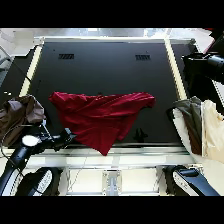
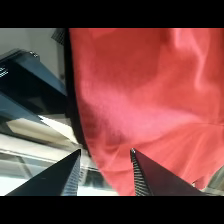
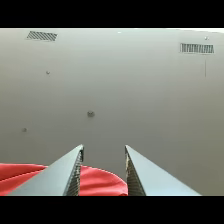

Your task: Fold the shirts.

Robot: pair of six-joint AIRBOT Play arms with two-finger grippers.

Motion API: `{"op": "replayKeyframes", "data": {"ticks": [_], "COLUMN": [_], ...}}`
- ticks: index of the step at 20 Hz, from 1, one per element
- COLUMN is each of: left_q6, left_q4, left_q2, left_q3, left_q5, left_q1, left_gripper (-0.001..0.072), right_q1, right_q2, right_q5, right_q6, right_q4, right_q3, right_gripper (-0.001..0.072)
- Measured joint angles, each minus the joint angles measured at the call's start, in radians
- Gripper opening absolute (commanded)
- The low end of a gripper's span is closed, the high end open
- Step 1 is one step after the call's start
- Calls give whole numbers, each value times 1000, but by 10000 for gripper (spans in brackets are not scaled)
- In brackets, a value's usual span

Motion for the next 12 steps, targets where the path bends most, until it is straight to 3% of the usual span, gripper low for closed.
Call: {"op": "replayKeyframes", "data": {"ticks": [2, 3, 4, 10, 12], "left_q6": [-1, 1, 10, 63, 69], "left_q4": [-31, -51, -76, -218, -240], "left_q2": [-32, -45, -55, -76, -77], "left_q3": [1, 1, 2, 16, 27], "left_q5": [36, 57, 81, 181, 198], "left_q1": [-37, -56, -74, -119, -123], "left_gripper": [158, 33, 14, 13, 13], "right_q1": [0, 0, 0, -3, -30], "right_q2": [0, 0, 0, 0, 1], "right_q5": [0, 0, 0, -2, -11], "right_q6": [0, 0, 0, 4, 58], "right_q4": [0, 0, 0, -33, -65], "right_q3": [0, 0, 0, -33, -122], "right_gripper": [310, 309, 310, 309, 309]}}
